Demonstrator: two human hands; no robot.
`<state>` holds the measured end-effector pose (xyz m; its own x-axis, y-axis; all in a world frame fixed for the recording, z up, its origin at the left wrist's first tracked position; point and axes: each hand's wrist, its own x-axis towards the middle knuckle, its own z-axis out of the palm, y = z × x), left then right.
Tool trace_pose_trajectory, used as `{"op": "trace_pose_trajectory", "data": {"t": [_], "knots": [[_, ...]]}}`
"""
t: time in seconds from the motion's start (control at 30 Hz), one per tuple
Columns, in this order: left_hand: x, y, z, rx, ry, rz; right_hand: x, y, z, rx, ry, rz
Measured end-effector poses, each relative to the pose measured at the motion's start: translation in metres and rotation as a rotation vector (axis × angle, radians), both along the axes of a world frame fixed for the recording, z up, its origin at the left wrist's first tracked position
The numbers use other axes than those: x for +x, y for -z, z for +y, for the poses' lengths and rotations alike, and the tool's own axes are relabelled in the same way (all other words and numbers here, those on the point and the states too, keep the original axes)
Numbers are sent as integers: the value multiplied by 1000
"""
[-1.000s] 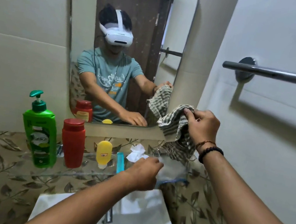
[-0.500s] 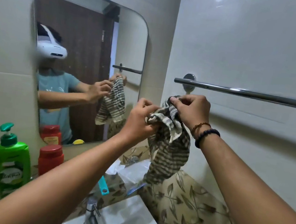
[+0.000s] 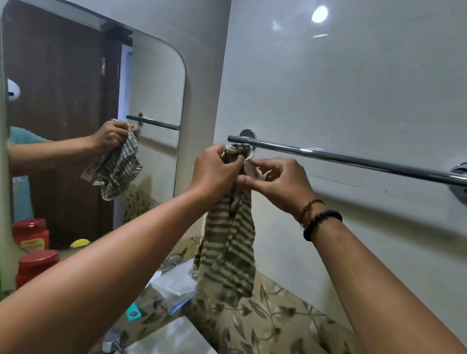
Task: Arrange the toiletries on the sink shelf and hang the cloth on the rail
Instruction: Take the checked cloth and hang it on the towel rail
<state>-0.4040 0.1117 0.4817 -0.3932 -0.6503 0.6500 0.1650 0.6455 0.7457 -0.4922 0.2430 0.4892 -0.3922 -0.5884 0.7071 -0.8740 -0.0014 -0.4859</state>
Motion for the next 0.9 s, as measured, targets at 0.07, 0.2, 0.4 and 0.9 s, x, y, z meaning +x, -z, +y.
{"op": "trace_pose_trajectory", "data": {"t": [0.07, 0.2, 0.4, 0.9], "knots": [[-3, -5, 1, -35, -6, -24, -5, -8, 5, -51, 40, -33], [-5, -10, 1, -51, 141, -28, -20, -26, 21, -182, 173, -104], [3, -8, -3, -173, 518, -98, -26, -53, 25, -321, 82, -382], [-25, -43, 29, 152, 1106, -221, -31, -78, 43, -91, -415, -564]]}}
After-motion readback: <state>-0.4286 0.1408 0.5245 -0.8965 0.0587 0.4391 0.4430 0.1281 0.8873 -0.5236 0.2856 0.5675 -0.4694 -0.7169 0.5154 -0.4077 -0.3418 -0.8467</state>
